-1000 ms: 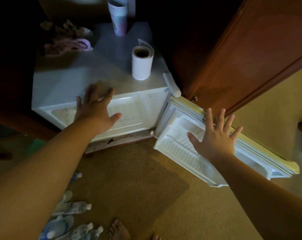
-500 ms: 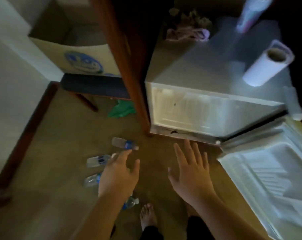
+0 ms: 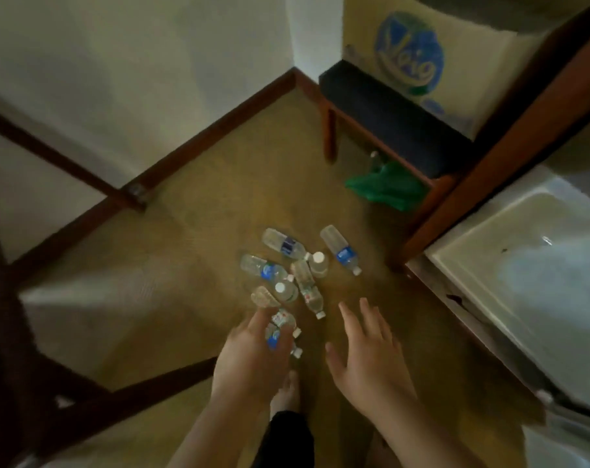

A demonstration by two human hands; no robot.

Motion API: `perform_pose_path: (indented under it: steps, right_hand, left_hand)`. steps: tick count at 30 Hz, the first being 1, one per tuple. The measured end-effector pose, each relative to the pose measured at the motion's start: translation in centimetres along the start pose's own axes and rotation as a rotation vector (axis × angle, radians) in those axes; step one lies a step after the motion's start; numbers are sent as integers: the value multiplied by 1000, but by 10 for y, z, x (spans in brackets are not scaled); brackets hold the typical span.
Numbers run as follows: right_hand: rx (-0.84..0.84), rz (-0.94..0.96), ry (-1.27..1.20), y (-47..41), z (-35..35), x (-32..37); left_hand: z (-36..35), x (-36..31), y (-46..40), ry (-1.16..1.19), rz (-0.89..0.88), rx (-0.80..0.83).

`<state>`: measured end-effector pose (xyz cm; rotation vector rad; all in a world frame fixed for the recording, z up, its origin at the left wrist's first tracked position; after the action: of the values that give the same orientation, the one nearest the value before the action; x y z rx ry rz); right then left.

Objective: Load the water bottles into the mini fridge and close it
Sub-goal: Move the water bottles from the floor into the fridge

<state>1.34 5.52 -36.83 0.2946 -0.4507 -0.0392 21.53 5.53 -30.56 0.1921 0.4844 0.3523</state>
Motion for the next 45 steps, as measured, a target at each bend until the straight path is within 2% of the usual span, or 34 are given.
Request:
perform_pose_path:
  steps: [5, 12, 16, 20, 25, 28, 31, 33, 36, 38, 41, 43, 45]
  right_hand:
    - [51, 123, 58, -12, -65, 7]
    - [149, 231, 43, -52, -177, -1]
    - [220, 150, -28, -84, -252, -13]
    - [280, 65, -101, -114, -327, -31]
    - [288, 34, -103, -141, -396, -49]
    - [303, -23, -142, -148, -419, -55]
    - [322, -84, -146, -151, -427, -56]
    - [275, -42, -120, -148, -419, -52]
    - [154, 29, -123, -133, -387, -39]
    - [130, 47, -116, -119, -355, -30]
    - [102, -8, -116, -97, -298, -25]
    - [74, -53, -132, -83, -256, -26]
    - [71, -97, -138, -63, -216, -33]
  left_hand:
    - [-48, 62, 1, 104, 167, -16]
    - [-177, 140, -44, 29, 241, 134]
    - [-264, 190, -58, 97, 432, 183]
    - [-344, 220, -59, 56, 466, 357]
    - [-399, 239, -66, 235, 559, 290]
    - [-419, 251, -65, 437, 861, 276]
    - [-430, 255, -62, 733, 1059, 219]
    - [-427, 253, -58, 790, 1075, 191]
    - [-405, 249, -46, 630, 1054, 62]
    - [-372, 239, -34, 494, 1056, -25]
    - [-311, 214, -15, 203, 926, 94]
    - [-273, 194, -4, 163, 835, 206]
    - [-236, 173, 14, 152, 785, 241]
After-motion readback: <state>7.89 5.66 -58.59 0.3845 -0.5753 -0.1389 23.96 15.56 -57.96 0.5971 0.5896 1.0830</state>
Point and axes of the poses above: each hand's wrist, its own y-axis away from the middle knuckle, its own z-axis out of the back of the hand, x = y × z, the point moved 5 cm from there along -y, towards the middle knuckle, and after that the axes turned 9 degrees about -x, right-handed, at the moved point
